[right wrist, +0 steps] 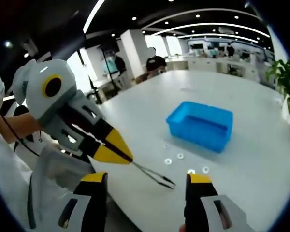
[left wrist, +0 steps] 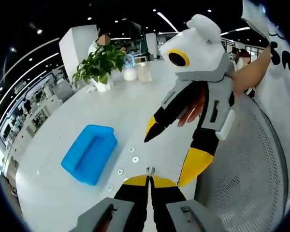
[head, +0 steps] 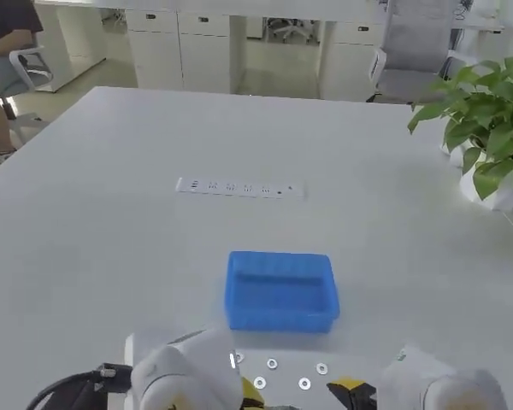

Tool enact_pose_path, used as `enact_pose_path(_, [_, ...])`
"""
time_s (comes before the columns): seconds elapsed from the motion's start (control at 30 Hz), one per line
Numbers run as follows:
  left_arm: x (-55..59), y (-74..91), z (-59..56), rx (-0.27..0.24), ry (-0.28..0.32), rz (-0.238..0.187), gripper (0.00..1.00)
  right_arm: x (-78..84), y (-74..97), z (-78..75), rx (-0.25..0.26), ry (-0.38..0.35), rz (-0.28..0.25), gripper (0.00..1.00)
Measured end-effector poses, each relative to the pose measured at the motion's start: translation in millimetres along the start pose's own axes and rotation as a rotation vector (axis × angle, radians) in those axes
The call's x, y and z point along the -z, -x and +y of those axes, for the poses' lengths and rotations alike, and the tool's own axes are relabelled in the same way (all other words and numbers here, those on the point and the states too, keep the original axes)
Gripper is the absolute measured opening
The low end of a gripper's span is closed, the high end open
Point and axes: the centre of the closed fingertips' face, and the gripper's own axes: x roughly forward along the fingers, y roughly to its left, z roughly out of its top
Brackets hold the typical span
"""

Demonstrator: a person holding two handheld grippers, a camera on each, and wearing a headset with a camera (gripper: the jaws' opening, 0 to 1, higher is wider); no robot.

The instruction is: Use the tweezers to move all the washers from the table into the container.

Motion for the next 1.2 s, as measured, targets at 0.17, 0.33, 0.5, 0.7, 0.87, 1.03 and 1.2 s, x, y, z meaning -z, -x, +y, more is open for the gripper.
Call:
enact_pose_path(0.17, [-9.3,7.5,-3.4,-0.007,0.006,-0.028,0.00,1.3,-7.7,9.1,-0.038,0.029,0.003,0.53])
enact_pose_path(0.33, [-12.8,7.0,-8.4,-0.013,0.011,-0.029,0.00,10.2,-19.3,21.2,-0.094,0.089,0.041,0.36])
enact_pose_path(0.5, [-14.2,5.6,-14.5,-0.028,-0.006,-0.030,0.00,14.8,-27.0,24.8,-0.088,0.165,0.052,0.26])
enact_pose_path(0.7, [-17.8,5.8,-20.9,-0.002,-0.037,-0.007,0.00,9.4,-28.1,22.7,-0.075,0.241,0.043,0.13])
enact_pose_path(0.87, [-20.0,2.5,-29.0,0.004,-0.070,-0.011,0.00,12.4,-32.1,25.1,-0.083,0.264,0.064,0.11])
enact_pose_path(1.03, [-21.2,2.6,-29.1,0.003,-0.079,-0.009,0.00,20.2,-30.6,23.7,-0.072,0.309,0.081,0.10])
enact_pose_path(1.2, [-21.4,2.3,-27.5,0.003,-0.092,-0.009,0.00,23.9,-30.3,18.4,-0.072,0.355,0.100,0.09])
